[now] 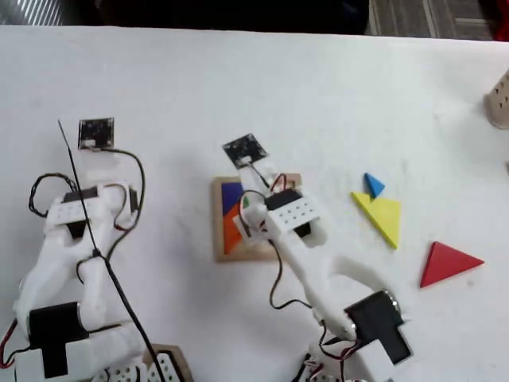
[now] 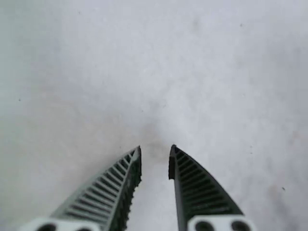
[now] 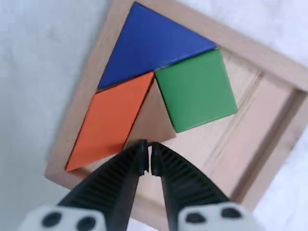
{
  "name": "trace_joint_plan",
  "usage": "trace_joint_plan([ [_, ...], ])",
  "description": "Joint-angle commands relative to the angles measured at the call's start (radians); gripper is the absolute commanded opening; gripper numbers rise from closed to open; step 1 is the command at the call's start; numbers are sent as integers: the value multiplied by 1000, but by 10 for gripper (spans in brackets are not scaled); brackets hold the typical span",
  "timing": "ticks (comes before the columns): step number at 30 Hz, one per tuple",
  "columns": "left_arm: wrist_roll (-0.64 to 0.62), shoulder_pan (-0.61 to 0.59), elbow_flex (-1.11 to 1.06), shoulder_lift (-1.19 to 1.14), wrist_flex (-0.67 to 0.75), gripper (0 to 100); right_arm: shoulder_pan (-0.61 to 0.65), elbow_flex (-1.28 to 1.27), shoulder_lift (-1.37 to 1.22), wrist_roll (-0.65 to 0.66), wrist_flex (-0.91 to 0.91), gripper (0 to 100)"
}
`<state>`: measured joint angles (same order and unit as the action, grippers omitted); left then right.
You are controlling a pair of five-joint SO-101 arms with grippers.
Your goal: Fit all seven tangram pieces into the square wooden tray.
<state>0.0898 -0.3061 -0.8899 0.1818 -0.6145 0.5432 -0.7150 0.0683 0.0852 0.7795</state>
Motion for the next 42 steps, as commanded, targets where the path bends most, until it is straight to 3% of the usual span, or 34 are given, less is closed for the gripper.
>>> trace_joint_plan([
  [1,-2,-7,52,8,14,110,19,61,-33,-9,-12,17],
  [7,-2,-7,52,8,15,110,13,100,-22,-8,48,17],
  [11,-2,-8,52,8,15,110,-16,98,176,0,219,17],
  [14,-2,-8,52,8,15,110,-116,78,397,61,375,17],
  [16,-2,-8,52,8,17,110,-263,41,533,121,427,17],
  [20,-2,-7,52,7,18,110,-558,-71,707,153,390,18],
  [27,-2,-8,54,7,15,110,-707,-199,722,166,377,18],
  [31,-2,-8,52,8,12,110,-812,-255,722,259,375,18],
  [39,-2,-8,52,7,12,109,-1075,-420,727,344,197,18],
  [42,-2,-7,52,7,12,109,-1121,-454,723,373,154,18],
])
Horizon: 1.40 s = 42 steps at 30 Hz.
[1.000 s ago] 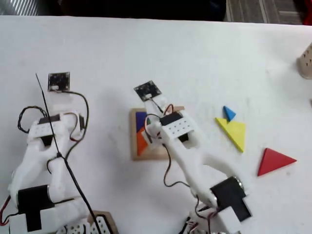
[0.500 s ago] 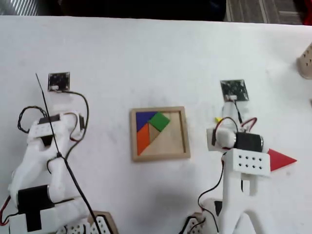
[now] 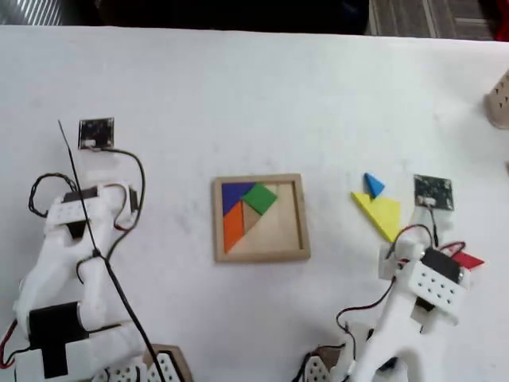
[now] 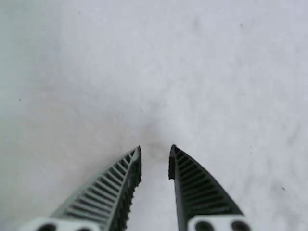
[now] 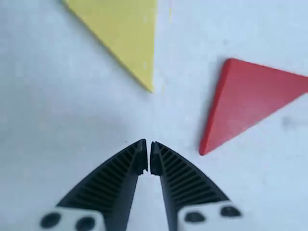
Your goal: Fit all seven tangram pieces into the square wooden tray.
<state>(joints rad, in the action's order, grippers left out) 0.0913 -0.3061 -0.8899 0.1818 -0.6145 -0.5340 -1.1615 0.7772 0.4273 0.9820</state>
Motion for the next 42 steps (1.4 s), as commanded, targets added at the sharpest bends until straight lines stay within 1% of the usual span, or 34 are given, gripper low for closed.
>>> trace_joint_plan([
  [1,-3,-7,52,7,12,109,-44,-12,15,31,-61,18],
  [5,-3,-7,52,7,12,109,-15,29,13,29,-65,18],
  [9,-3,-7,52,7,12,109,51,87,13,-57,-15,18],
  [12,-3,-8,52,7,12,96,93,143,12,-80,13,31],
  [15,2,-8,52,8,12,28,136,215,12,-180,41,82],
  [16,2,-8,52,8,12,20,154,241,12,-213,51,98],
  [19,2,-8,52,8,12,24,231,311,12,-301,76,126],
  [24,2,-8,52,8,12,24,351,373,-4,-425,76,133],
  [28,2,-8,52,8,12,24,369,479,-134,-460,74,134],
  [32,2,-8,52,8,12,24,372,626,-346,-482,73,134],
  [37,2,-8,52,8,14,26,374,724,-607,-532,19,134],
  [40,2,-5,52,8,17,26,381,775,-720,-588,-7,134],
  [42,2,-4,52,8,18,27,381,812,-766,-649,-2,134],
])
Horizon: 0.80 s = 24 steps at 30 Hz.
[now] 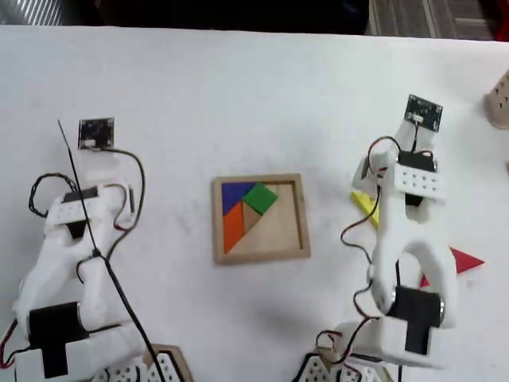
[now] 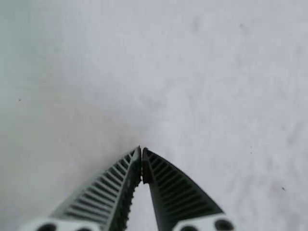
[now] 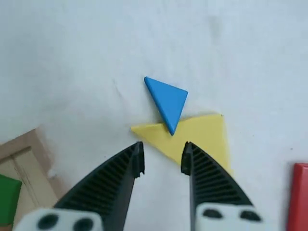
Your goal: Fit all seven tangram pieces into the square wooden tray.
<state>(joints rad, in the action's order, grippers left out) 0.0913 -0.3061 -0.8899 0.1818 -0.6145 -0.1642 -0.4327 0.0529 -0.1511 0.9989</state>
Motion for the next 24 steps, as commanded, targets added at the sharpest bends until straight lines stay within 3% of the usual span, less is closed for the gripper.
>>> trace_joint_plan([
  [1,2,-4,52,8,18,27,12,97,-58,-109,-19,135],
  [7,2,-4,52,8,18,27,12,143,-142,-299,-18,176],
  [11,0,-4,52,8,15,27,10,146,-154,-299,-25,269],
  [14,-2,-4,52,7,15,27,22,169,-166,-212,-31,272],
  [20,-3,-4,52,7,14,27,33,144,-168,153,-84,235],
  [24,-3,-4,52,8,14,27,31,118,-168,252,-114,219],
])
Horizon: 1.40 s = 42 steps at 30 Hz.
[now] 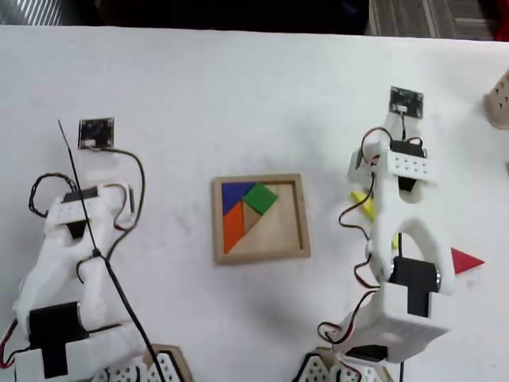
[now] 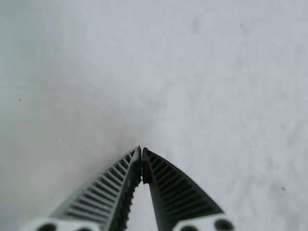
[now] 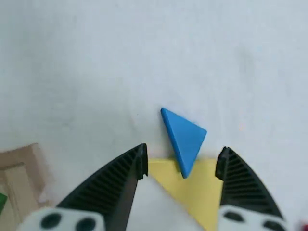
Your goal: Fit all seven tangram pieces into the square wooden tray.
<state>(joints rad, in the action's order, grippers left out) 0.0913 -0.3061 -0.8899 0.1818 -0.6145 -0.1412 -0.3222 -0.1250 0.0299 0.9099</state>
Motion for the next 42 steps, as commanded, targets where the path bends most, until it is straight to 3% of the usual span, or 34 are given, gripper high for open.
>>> trace_joint_plan([
  [1,-3,-2,52,8,14,27,8,5,10,80,-25,220],
  [13,3,28,52,4,17,27,5,66,-107,103,-19,221],
  [23,3,30,52,4,18,27,4,459,-407,103,291,218],
  [26,3,30,52,4,18,27,4,517,-446,103,331,174],
  [30,3,30,52,4,18,27,2,526,-453,101,331,102],
  [42,3,30,52,4,18,27,-7,525,-453,101,335,98],
])
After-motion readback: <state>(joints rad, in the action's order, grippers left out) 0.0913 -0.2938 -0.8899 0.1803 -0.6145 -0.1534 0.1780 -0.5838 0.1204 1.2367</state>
